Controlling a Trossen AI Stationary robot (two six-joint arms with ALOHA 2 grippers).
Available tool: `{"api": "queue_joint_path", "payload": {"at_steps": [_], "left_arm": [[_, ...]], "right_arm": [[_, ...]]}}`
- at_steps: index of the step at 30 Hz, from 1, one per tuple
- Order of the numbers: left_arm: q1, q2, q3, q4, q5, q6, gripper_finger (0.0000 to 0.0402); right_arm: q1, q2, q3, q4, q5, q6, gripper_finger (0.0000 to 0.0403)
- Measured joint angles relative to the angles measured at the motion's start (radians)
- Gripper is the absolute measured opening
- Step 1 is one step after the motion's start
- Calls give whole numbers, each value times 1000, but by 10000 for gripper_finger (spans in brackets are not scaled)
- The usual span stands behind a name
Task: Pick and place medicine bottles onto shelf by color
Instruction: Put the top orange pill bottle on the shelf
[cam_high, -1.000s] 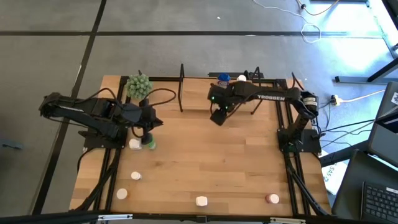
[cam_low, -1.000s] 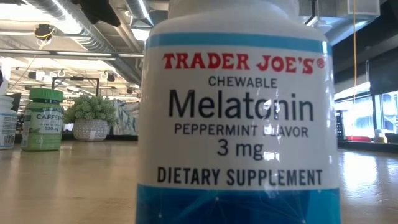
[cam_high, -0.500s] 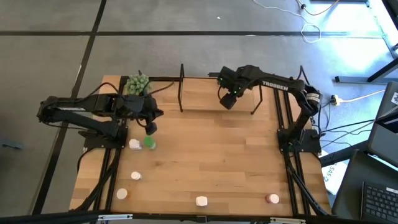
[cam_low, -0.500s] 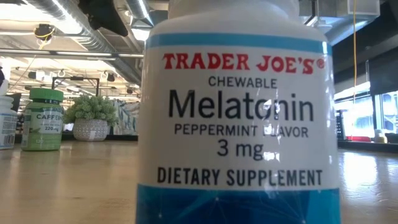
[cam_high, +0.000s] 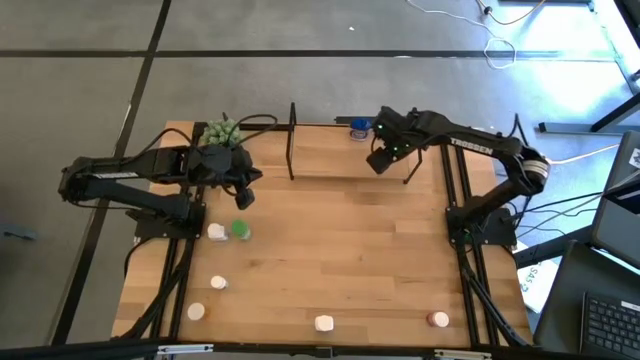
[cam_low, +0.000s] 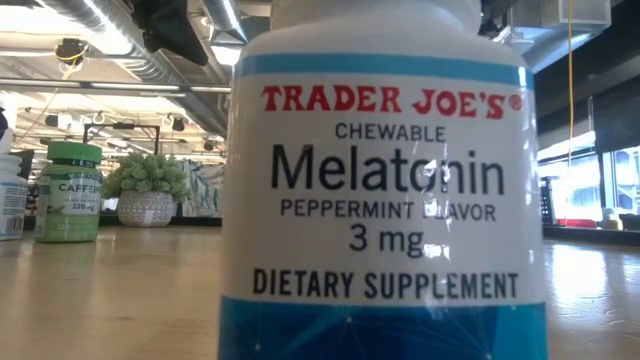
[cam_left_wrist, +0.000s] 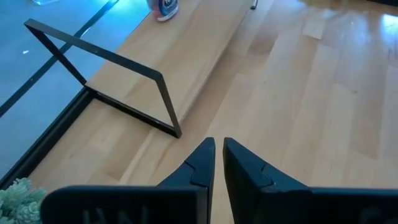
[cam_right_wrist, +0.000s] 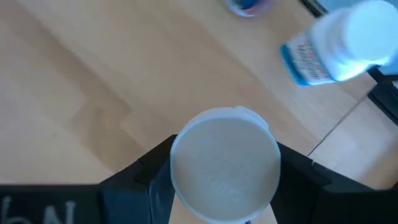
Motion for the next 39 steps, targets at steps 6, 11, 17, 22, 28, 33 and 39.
{"api": "queue_joint_path", "payload": {"at_steps": [6, 11, 17, 22, 28, 33, 39], "left_arm": [[0, 0, 0, 0, 0, 0, 28], [0, 0, 0, 0, 0, 0, 27], [0, 0, 0, 0, 0, 0, 27], [0, 0, 0, 0, 0, 0, 28], [0, 0, 0, 0, 0, 0, 28], [0, 0, 0, 1, 0, 0, 27], [0, 0, 0, 1, 0, -1, 27]], "right_arm": [[-39, -2, -68, 71, 1, 88, 200], [-58, -1, -80, 131, 42, 104, 200], [-73, -1, -69, 140, 52, 48, 200], [-71, -1, -14, 131, 43, -59, 200], [-72, 0, 2, 121, -14, -208, 200], [-71, 20, 2, 127, -47, -288, 200], [-71, 74, 2, 118, -59, -352, 200]]}}
